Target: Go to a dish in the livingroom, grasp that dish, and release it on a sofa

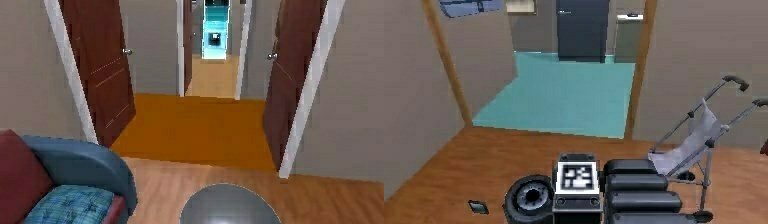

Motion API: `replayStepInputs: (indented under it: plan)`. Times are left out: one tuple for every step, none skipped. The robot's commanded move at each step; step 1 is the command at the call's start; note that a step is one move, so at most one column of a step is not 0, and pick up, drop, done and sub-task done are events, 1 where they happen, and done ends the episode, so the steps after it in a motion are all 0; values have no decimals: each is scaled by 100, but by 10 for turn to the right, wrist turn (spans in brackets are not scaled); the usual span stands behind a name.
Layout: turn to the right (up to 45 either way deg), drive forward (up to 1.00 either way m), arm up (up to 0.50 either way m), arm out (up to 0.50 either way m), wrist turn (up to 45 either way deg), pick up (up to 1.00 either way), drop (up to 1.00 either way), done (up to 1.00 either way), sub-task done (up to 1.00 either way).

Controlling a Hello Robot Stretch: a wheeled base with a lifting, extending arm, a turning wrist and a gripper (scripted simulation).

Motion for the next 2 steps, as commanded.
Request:
replayStepInputs:
  plan:
    - [450,0,0,0,0,0,0,0,0]
    - [450,0,0,0,0,0,0,0,0]
